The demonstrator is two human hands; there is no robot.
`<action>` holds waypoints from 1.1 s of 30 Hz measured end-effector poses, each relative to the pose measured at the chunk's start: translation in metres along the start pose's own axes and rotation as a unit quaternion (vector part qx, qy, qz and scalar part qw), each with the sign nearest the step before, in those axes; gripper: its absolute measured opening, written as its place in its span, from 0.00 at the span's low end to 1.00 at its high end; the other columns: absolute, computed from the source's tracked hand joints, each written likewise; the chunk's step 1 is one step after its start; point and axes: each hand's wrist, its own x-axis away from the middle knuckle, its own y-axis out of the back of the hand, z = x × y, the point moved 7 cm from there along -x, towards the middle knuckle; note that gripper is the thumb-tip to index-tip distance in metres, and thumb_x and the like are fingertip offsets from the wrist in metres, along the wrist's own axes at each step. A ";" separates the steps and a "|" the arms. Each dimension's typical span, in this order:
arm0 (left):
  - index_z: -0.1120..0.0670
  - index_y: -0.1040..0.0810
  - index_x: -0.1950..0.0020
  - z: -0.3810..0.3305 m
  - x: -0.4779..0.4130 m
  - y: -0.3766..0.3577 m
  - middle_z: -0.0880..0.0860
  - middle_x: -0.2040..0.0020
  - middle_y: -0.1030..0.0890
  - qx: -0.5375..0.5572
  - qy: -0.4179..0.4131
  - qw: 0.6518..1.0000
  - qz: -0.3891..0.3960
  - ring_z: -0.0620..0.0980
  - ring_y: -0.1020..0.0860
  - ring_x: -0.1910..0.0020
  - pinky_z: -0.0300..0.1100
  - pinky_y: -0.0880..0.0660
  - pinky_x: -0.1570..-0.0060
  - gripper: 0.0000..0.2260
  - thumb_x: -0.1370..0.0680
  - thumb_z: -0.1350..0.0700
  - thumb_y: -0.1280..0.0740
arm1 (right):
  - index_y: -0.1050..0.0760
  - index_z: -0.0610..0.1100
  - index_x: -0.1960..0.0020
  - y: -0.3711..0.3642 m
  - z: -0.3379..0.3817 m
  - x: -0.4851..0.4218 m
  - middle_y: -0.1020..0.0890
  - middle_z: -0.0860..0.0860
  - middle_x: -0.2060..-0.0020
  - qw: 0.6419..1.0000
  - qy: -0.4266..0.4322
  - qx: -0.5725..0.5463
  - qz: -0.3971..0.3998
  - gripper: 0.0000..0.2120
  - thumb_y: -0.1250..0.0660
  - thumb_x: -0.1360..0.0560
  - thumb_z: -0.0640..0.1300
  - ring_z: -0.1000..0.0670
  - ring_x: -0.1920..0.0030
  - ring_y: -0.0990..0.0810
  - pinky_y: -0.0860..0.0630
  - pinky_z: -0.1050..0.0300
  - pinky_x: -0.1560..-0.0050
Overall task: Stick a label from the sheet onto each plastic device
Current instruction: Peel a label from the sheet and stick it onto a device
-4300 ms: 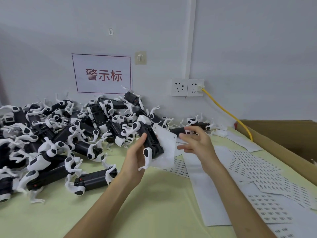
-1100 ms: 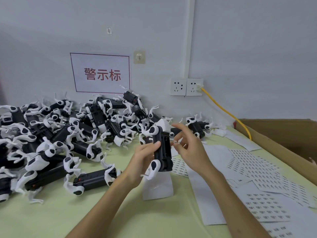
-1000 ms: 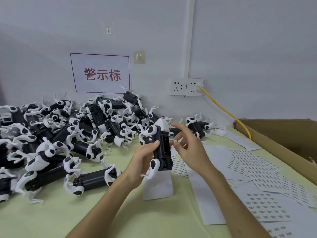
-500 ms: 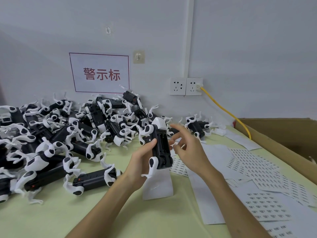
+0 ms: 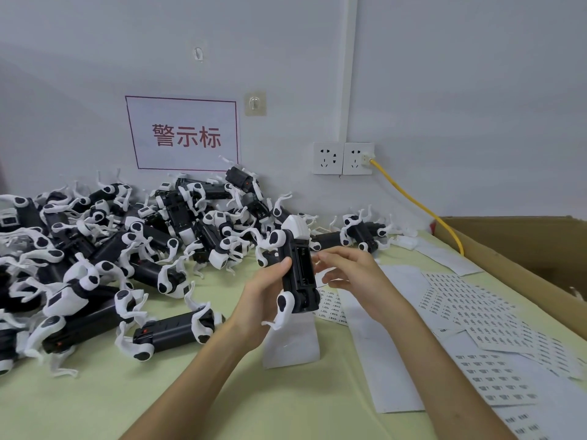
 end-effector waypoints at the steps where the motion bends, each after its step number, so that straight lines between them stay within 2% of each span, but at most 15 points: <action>1: 0.54 0.17 0.35 0.000 0.000 0.000 0.55 0.32 0.19 -0.006 -0.006 1.000 -0.001 0.50 0.21 0.33 0.41 0.21 0.45 0.20 0.21 0.45 0.37 | 0.14 0.51 0.57 -0.001 0.000 0.000 0.15 0.52 0.61 1.000 -0.002 -0.004 0.001 0.09 0.32 0.21 0.46 0.54 0.63 0.20 0.24 0.62 0.57; 5: 0.55 0.15 0.38 0.000 -0.001 0.004 0.57 0.36 0.17 -0.025 -0.020 0.999 -0.014 0.51 0.19 0.38 0.41 0.20 0.47 0.23 0.25 0.42 0.33 | 0.14 0.50 0.55 0.001 -0.001 0.001 0.16 0.53 0.63 1.000 -0.013 -0.018 -0.006 0.07 0.30 0.22 0.48 0.55 0.65 0.21 0.24 0.63 0.57; 8: 0.53 0.13 0.45 0.000 -0.001 0.008 0.54 0.45 0.14 -0.051 -0.022 0.998 -0.033 0.50 0.17 0.46 0.39 0.20 0.52 0.19 0.27 0.43 0.32 | 0.13 0.50 0.54 0.001 -0.001 0.002 0.16 0.54 0.63 1.000 -0.011 -0.024 0.002 0.06 0.30 0.23 0.48 0.56 0.66 0.22 0.24 0.66 0.60; 12: 0.54 0.13 0.48 0.001 -0.003 0.012 0.56 0.52 0.16 -0.073 -0.025 0.996 -0.049 0.52 0.18 0.53 0.40 0.21 0.56 0.16 0.27 0.45 0.30 | 0.13 0.52 0.54 0.000 -0.002 0.002 0.17 0.56 0.65 0.999 -0.019 -0.026 0.008 0.06 0.29 0.23 0.49 0.55 0.67 0.24 0.24 0.66 0.60; 14: 0.58 0.13 0.47 0.002 -0.004 0.014 0.58 0.54 0.17 -0.080 -0.027 0.995 -0.055 0.53 0.19 0.56 0.40 0.22 0.58 0.17 0.27 0.47 0.31 | 0.13 0.53 0.54 0.000 -0.004 0.001 0.18 0.55 0.65 0.999 -0.026 -0.020 0.008 0.06 0.29 0.23 0.50 0.55 0.67 0.25 0.25 0.65 0.58; 17: 0.68 0.19 0.44 0.004 -0.006 0.018 0.62 0.54 0.21 -0.093 -0.031 0.993 -0.066 0.57 0.22 0.55 0.42 0.22 0.57 0.25 0.29 0.47 0.29 | 0.13 0.52 0.55 0.002 -0.005 0.001 0.17 0.55 0.65 0.999 -0.027 -0.020 0.002 0.06 0.28 0.24 0.49 0.55 0.68 0.25 0.24 0.65 0.59; 19: 0.70 0.21 0.42 0.004 -0.006 0.019 0.63 0.53 0.22 -0.097 -0.034 0.993 -0.059 0.58 0.22 0.54 0.42 0.21 0.56 0.26 0.28 0.48 0.30 | 0.13 0.50 0.56 0.002 -0.005 0.000 0.17 0.55 0.65 0.999 -0.026 -0.025 -0.001 0.05 0.27 0.24 0.49 0.55 0.69 0.25 0.24 0.65 0.60; 21: 0.69 0.20 0.41 0.004 -0.006 0.018 0.62 0.53 0.20 -0.100 -0.039 0.993 -0.054 0.57 0.21 0.55 0.41 0.21 0.57 0.24 0.26 0.49 0.31 | 0.13 0.49 0.56 0.004 -0.006 -0.001 0.17 0.54 0.65 0.999 -0.027 -0.024 -0.005 0.04 0.26 0.25 0.49 0.55 0.69 0.24 0.23 0.64 0.59; 24: 0.64 0.17 0.46 0.004 -0.006 0.018 0.57 0.57 0.17 -0.103 -0.046 0.992 -0.048 0.52 0.19 0.59 0.39 0.22 0.59 0.18 0.25 0.50 0.34 | 0.14 0.47 0.53 0.006 -0.008 -0.002 0.17 0.53 0.65 0.999 -0.027 -0.015 -0.014 0.05 0.26 0.26 0.48 0.55 0.68 0.23 0.22 0.63 0.58; 28: 0.60 0.16 0.52 0.004 -0.006 0.018 0.55 0.60 0.19 -0.120 -0.059 0.990 -0.041 0.51 0.20 0.61 0.38 0.23 0.60 0.14 0.26 0.49 0.30 | 0.15 0.44 0.51 0.008 -0.008 -0.003 0.17 0.54 0.65 0.999 -0.022 0.000 -0.023 0.07 0.26 0.25 0.47 0.55 0.68 0.23 0.21 0.63 0.56; 33: 0.56 0.14 0.55 0.004 -0.008 0.020 0.56 0.58 0.17 -0.146 -0.068 0.986 -0.051 0.51 0.19 0.58 0.37 0.23 0.57 0.16 0.30 0.44 0.28 | 0.16 0.43 0.51 0.010 -0.007 -0.004 0.17 0.55 0.66 0.999 -0.016 0.022 -0.038 0.07 0.25 0.25 0.46 0.56 0.66 0.22 0.21 0.60 0.53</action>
